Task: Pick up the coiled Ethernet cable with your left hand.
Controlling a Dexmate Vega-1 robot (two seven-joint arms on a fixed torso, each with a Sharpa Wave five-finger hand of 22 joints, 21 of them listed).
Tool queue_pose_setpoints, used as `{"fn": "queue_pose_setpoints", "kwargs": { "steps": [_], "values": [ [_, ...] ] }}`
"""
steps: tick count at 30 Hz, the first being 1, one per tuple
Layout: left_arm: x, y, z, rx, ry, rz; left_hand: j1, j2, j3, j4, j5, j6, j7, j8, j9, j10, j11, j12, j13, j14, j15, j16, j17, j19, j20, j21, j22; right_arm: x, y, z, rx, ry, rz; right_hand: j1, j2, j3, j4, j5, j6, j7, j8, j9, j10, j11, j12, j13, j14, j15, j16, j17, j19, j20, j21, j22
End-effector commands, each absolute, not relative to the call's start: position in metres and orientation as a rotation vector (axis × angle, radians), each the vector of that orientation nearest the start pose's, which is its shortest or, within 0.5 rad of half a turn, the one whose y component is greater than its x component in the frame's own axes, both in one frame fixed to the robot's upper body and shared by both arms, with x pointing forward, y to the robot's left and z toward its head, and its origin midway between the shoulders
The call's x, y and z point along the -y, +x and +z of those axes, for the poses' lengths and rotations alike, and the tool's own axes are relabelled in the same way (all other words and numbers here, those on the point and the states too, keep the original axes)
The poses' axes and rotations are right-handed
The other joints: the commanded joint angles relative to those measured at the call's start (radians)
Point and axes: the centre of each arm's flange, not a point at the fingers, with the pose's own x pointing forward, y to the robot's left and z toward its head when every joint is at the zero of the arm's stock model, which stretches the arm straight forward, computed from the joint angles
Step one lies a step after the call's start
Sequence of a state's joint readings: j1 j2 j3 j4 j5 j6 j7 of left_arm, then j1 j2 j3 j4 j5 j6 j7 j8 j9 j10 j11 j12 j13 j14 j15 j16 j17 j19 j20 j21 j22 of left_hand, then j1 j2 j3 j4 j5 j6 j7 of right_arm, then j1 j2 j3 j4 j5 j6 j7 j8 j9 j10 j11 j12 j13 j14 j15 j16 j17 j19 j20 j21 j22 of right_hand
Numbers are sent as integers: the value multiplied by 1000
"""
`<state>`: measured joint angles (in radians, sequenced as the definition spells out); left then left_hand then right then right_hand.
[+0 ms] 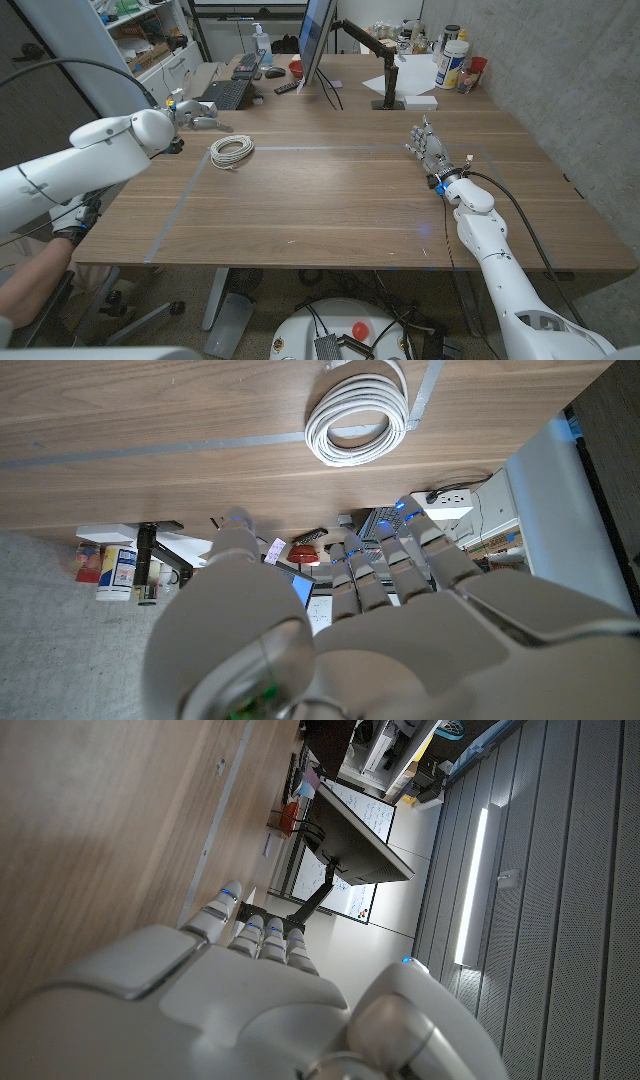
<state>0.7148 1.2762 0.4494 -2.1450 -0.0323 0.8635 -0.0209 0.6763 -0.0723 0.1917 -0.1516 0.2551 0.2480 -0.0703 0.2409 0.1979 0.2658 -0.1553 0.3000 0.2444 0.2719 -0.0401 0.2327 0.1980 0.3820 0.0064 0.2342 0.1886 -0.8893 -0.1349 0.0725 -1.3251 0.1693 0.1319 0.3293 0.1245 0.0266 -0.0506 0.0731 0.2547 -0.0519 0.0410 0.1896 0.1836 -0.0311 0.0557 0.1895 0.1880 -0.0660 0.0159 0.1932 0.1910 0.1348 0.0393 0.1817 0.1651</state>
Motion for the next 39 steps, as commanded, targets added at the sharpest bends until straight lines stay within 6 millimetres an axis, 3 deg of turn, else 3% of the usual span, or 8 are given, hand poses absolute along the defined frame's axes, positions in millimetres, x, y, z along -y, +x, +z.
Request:
{"fn": "queue_pose_setpoints", "kwargs": {
  "steps": [1, 39],
  "values": [
    [-375, 517, 130, 220, 1304, 325, 12, 2, -1, 6, -3, 16, -2, 7, 5, 11, -2, 6, 5, 10, -91, 5, 5, 9, -8, 11, 4, 287, 655, -27, 581, -29, 212, 8, 5, -7, 0, -5, -3, -1, 6, 6, -7, 1, 5, 3, -6, -1, 4, 2, 5, 6, 5, 4],
    [-404, 523, 114, 248, 1355, 238, 17, 5, -5, 14, -6, 41, -10, 12, 7, 38, -8, 12, 14, 37, -110, 10, 10, 31, -21, 16, 6, 292, 655, -27, 580, -73, 128, 11, 9, -9, -1, -6, -6, -1, 5, 6, -10, 0, 5, 3, -6, 0, 5, 2, 6, 8, 6, 4]
  ]
}}
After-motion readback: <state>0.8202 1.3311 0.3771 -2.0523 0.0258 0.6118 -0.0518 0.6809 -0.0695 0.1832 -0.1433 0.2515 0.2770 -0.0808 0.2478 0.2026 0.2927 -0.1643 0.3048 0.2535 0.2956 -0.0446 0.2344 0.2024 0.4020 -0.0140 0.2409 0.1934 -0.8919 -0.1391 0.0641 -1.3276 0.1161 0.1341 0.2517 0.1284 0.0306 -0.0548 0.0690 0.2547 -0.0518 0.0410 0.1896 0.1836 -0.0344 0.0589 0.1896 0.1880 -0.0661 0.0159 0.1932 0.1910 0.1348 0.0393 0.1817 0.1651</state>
